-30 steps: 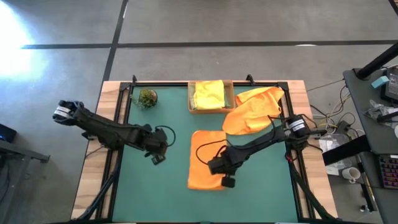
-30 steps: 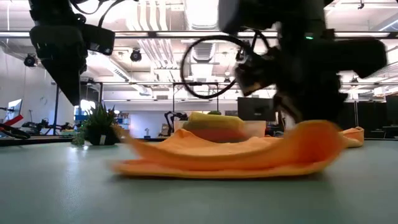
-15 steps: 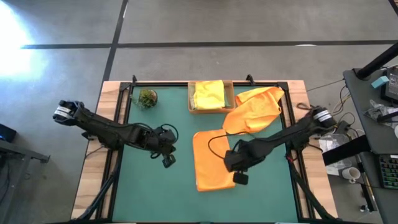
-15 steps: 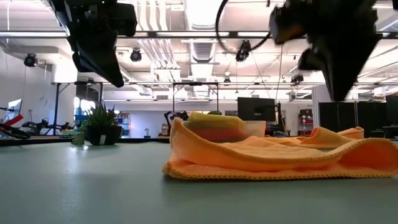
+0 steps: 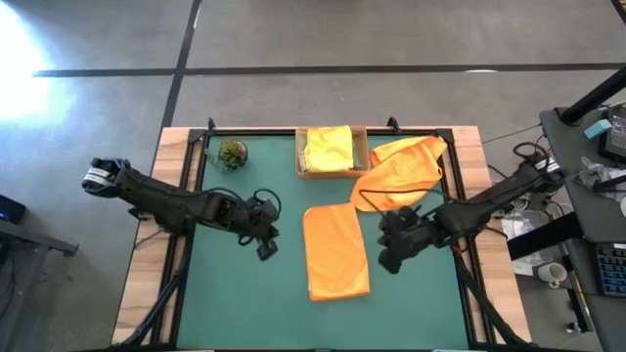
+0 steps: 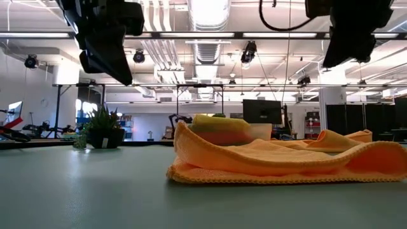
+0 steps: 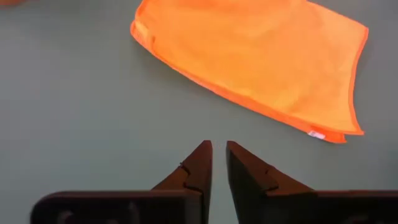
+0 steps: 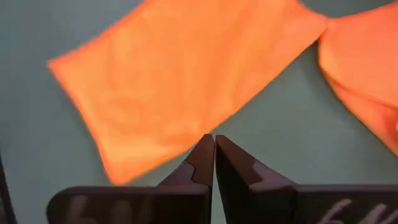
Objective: Fold microfiber towels
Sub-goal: Fold the bottom orange microfiber towel
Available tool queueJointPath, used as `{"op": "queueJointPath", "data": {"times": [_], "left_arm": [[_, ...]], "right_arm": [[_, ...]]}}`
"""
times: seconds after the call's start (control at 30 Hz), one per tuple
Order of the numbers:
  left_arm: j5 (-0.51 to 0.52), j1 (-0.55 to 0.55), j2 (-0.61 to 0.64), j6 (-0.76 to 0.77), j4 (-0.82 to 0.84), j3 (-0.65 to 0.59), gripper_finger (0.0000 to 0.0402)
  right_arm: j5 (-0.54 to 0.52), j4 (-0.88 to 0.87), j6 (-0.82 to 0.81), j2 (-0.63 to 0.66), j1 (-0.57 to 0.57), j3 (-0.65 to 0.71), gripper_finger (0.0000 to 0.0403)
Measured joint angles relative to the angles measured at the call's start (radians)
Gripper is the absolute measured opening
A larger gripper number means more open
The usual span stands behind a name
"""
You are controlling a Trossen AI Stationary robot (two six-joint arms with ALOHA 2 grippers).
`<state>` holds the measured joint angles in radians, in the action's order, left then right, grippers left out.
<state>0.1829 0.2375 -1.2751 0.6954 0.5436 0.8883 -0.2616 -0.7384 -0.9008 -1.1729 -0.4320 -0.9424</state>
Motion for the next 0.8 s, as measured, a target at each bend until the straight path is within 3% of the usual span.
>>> {"op": "queueJointPath", "data": {"times": [0.13,0.37,0.53,0.8], "left_arm": [[-0.054,-0.044,0.000,-0.013,0.023,0.000,0.0078],[-0.073,-0.131,-0.001,-0.137,-0.014,-0.006,0.0153],[-0.222,-0.206,-0.039,-0.261,-0.120,-0.025,0.0162],[-0.283,-0.265,-0.170,-0.318,-0.271,-0.029,0.0162]], "right_arm": [[-0.082,0.062,-0.086,0.059,0.000,0.082,0.0009],[-0.090,0.073,-0.210,0.081,0.033,0.153,0.0023],[-0.089,0.084,-0.252,0.062,0.092,0.158,0.0057],[-0.067,0.157,-0.226,0.057,0.224,0.158,0.0123]]}}
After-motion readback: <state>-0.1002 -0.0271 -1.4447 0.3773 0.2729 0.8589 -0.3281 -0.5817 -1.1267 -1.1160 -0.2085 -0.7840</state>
